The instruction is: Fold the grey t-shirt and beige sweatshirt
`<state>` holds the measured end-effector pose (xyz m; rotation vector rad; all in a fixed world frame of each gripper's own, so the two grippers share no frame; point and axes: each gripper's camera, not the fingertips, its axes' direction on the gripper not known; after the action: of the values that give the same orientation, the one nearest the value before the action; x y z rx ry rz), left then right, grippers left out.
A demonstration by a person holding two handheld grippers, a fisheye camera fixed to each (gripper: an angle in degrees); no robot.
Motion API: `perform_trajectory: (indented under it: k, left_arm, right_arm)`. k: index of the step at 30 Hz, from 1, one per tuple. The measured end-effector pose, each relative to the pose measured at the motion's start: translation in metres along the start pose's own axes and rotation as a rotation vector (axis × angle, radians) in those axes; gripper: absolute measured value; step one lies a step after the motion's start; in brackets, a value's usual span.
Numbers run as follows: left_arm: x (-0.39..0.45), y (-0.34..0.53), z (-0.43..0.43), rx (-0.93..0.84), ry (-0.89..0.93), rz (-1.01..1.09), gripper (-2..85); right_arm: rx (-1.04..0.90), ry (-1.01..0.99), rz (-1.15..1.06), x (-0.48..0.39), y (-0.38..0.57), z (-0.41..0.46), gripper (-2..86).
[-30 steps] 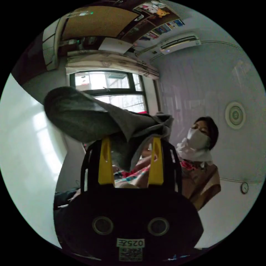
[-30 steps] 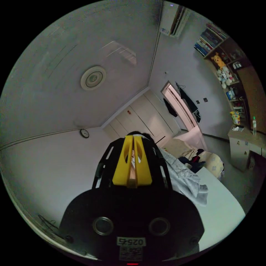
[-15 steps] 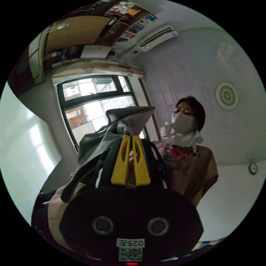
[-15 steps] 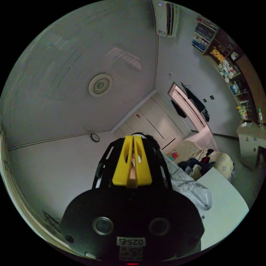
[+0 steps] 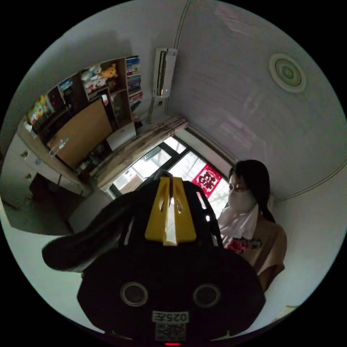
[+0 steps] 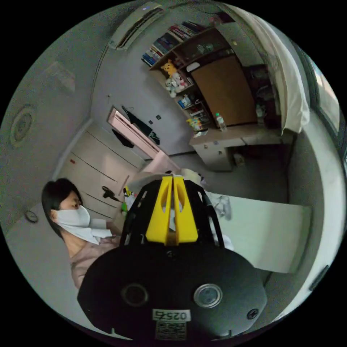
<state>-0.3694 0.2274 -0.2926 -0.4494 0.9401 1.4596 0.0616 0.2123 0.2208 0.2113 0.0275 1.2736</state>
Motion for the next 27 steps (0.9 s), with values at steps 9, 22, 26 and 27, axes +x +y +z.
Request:
perform_trajectory:
  k: [9,22,26,27]
  left_arm:
    - [0.025,-0.01,0.063,-0.136,-0.068,0.086,-1.2]
    - [-0.213,0.433,0.141,-0.644,-0.66,-0.867,-0.9]
    - [-0.2,0.455,0.157,-0.691,-0.723,-0.899,3.2]
    - [-0.191,0.452,0.159,-0.73,-0.763,-0.879,5.4]
  right_arm:
    - [0.199,-0.408,0.076,0.074,-0.044,0.064,-1.0]
    - [-0.015,-0.1,0.822,0.265,0.026,0.296,-0.9]
    - [0.054,-0.064,0.936,0.261,0.029,0.325,-0.9]
    - [0.003,0.038,0.945,0.255,0.022,0.328,-1.0]
